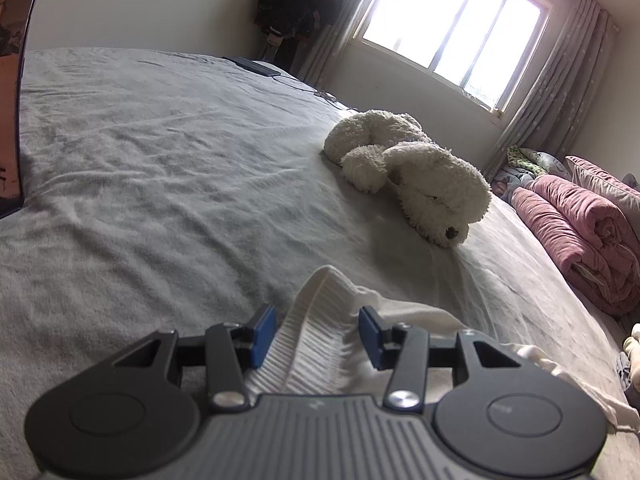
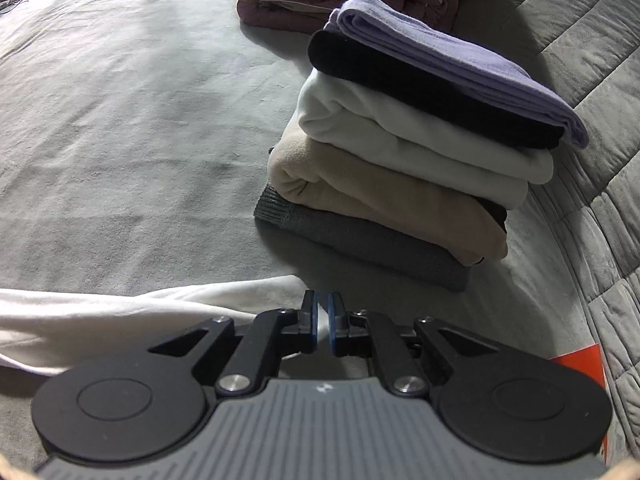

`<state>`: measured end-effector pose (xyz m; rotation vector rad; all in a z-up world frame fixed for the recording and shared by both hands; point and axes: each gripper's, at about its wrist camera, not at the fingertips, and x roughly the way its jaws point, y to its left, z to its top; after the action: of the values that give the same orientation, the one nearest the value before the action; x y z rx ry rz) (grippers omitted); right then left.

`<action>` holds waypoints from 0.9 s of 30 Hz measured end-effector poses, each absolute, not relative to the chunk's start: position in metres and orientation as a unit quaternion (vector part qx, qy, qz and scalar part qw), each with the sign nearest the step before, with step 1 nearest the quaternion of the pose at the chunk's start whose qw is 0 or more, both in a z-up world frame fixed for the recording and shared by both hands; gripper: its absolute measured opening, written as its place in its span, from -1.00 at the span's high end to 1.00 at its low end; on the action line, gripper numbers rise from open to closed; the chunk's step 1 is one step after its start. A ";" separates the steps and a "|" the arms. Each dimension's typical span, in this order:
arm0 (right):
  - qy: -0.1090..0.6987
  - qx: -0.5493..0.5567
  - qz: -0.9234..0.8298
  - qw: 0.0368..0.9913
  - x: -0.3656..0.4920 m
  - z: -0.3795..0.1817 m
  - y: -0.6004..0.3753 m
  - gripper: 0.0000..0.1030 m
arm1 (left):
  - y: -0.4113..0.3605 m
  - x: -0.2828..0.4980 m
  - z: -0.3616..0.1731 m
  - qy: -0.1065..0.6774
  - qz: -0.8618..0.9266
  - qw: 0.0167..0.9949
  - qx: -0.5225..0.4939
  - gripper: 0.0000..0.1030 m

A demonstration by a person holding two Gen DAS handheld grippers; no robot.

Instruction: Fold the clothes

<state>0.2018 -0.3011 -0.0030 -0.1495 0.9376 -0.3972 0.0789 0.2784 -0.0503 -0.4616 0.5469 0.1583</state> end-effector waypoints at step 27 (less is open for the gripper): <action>0.458 -0.147 0.169 0.860 0.181 -0.024 -0.150 0.92 | 0.312 0.102 -0.053 0.278 -0.002 0.924 -0.261 0.81</action>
<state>0.1813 -0.1495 -0.0236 -0.3084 0.9607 0.3541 0.1018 0.3115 -0.0529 -0.5359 0.5698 -0.0038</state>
